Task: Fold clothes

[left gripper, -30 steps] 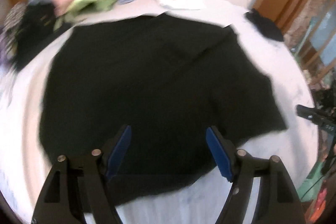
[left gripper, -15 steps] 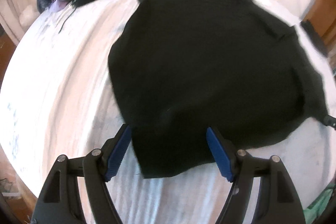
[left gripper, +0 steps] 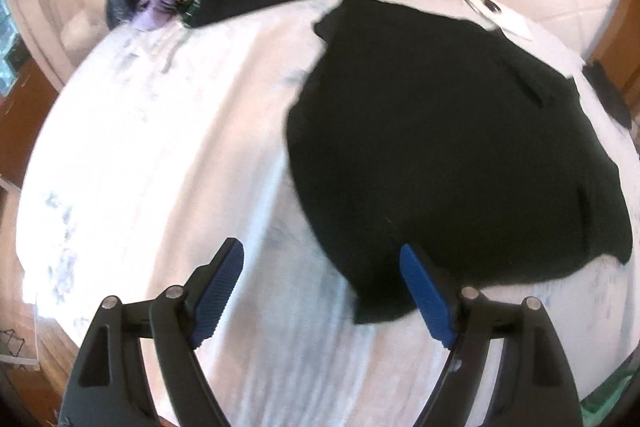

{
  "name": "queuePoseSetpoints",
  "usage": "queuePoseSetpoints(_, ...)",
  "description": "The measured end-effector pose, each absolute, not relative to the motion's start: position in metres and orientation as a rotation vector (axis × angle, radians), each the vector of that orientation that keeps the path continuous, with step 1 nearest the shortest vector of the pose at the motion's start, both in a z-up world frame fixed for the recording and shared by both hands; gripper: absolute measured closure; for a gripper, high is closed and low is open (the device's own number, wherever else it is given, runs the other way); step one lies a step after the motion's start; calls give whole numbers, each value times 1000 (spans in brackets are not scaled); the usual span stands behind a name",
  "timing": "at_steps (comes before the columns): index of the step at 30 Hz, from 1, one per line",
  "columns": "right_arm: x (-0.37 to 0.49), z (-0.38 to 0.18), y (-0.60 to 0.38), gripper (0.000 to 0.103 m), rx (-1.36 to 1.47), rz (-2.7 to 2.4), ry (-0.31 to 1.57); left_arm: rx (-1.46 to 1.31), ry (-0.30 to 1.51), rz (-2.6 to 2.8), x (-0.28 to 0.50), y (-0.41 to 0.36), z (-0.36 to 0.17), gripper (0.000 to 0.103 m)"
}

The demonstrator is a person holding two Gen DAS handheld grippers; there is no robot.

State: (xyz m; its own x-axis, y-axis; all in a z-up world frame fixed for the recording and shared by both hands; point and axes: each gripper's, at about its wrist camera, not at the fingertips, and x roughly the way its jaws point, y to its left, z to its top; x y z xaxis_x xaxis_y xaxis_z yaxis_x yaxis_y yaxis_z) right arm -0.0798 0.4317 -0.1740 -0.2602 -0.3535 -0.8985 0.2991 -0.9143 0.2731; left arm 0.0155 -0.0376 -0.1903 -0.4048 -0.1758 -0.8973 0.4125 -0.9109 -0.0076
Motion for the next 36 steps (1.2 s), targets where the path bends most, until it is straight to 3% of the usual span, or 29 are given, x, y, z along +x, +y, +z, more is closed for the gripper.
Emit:
queuePoseSetpoints(6, -98, -182, 395, 80, 1460, -2136, -161, 1469, 301, -2376, 5, -32, -205, 22)
queuePoseSetpoints(14, -99, -210, 425, 81, 1617, -2227, -152, 1503, 365, -2348, 15, -34, -218, 20)
queuePoseSetpoints(16, -85, -195, 438, 72, 1545, -2263, -139, 1460, 368, -2389, 26, -29, -208, 14)
queuePoseSetpoints(17, -78, -192, 440, 62, 1519, -2273, -118, 1448, 369, -2408, 30, -25, -205, 3)
queuePoseSetpoints(20, -60, -186, 442, 38, 1456, -2290, -54, 1447, 346, -2436, 38, -13, -206, 0)
queuePoseSetpoints(28, -49, -201, 418, 37, 1414, -2254, 76, 1520, 192, -2399, 33, 14, -230, 0)
queuePoseSetpoints(36, -46, -209, 401, 37, 1359, -2261, 235, 1535, 292, -2374, 24, 6, -235, 0)
